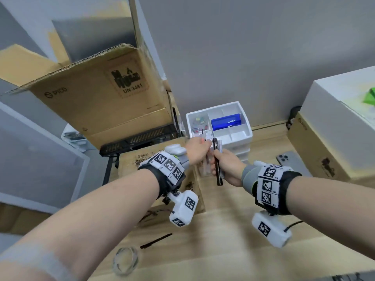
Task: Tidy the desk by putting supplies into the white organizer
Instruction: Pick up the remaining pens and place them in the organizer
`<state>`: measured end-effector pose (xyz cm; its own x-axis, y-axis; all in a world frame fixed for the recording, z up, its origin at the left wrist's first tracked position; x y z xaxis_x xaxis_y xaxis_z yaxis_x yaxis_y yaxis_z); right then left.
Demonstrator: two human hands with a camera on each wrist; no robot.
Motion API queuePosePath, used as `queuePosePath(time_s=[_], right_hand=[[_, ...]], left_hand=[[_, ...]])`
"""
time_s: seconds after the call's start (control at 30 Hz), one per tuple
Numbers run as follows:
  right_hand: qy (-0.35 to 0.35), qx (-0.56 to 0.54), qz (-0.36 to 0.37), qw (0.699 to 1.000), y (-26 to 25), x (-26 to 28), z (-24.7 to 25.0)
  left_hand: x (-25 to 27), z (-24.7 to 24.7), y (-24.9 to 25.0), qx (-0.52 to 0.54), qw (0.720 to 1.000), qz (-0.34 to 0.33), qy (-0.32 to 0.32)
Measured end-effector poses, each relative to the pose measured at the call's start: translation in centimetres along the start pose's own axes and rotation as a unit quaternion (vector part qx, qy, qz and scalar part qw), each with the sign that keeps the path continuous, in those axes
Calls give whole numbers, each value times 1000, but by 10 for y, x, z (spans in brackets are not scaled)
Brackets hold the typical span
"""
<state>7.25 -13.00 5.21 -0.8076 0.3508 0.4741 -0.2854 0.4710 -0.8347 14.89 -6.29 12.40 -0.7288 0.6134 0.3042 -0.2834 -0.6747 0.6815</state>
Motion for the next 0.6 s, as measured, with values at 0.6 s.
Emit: queuePosePath(time_s=[0.6], right_hand=[[-30, 4, -59, 998, 28, -20, 33]], left_hand=[[-32, -74, -41, 84, 976, 145, -138]])
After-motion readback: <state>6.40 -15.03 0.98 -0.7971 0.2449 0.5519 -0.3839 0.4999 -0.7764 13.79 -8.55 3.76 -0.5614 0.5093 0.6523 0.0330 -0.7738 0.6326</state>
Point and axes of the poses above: each hand's wrist, its own x-axis away from the middle knuckle, its own z-axis out of the back of the hand, y = z × x, the point moved 6 cm from there along -x, towards the middle knuckle, and after that the axes turned 2 degrees about -x, right-handed, at the moved point
